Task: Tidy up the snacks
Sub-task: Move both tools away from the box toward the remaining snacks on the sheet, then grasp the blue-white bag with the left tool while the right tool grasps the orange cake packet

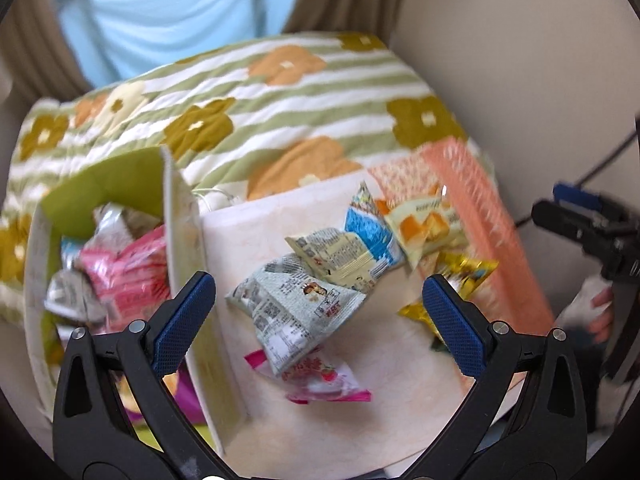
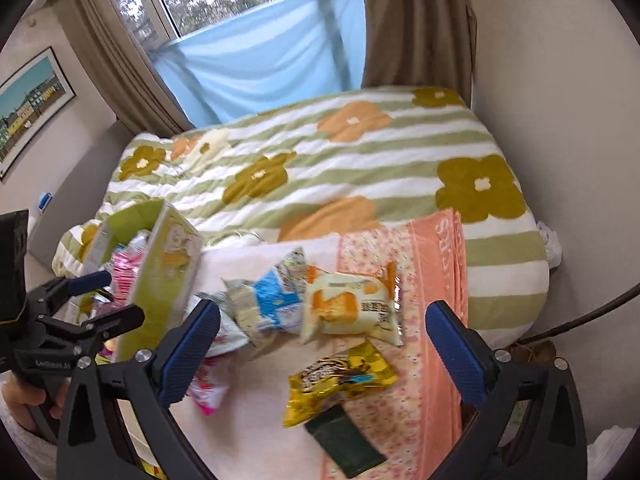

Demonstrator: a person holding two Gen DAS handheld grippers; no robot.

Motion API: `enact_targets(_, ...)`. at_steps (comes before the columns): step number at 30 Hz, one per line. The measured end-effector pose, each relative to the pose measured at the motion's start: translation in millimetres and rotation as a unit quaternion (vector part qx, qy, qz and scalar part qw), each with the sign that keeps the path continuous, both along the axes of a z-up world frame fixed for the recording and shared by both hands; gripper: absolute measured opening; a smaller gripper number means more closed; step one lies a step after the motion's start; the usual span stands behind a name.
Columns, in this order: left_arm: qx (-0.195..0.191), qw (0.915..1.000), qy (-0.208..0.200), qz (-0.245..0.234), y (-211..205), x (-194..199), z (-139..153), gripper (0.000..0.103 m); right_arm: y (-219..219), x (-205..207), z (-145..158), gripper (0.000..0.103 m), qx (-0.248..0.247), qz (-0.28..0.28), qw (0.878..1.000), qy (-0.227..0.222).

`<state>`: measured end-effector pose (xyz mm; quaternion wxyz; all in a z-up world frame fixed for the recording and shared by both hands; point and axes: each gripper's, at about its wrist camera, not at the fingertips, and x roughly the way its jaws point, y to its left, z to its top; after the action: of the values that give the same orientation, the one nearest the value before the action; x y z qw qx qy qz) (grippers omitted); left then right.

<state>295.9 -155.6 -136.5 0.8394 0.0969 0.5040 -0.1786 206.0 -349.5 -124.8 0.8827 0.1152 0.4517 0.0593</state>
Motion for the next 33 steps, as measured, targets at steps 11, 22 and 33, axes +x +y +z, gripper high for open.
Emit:
enact_targets(11, 0.126, 0.9772, 0.042, -0.166, -79, 46, -75, 0.103, -12, 43, -59, 0.102, 0.029, 0.000, 0.997, 0.076)
enact_targets(22, 0.141, 0.9591, 0.110, -0.220, -103, 76, -137, 0.102, -4, 84, -118, 0.102, 0.012, 0.010, 0.991, 0.136)
enact_targets(33, 0.131, 0.9561, 0.121, -0.232, -105, 80, -158, 0.079, 8, 94, -138, 0.102, -0.032, 0.022, 0.989, 0.141)
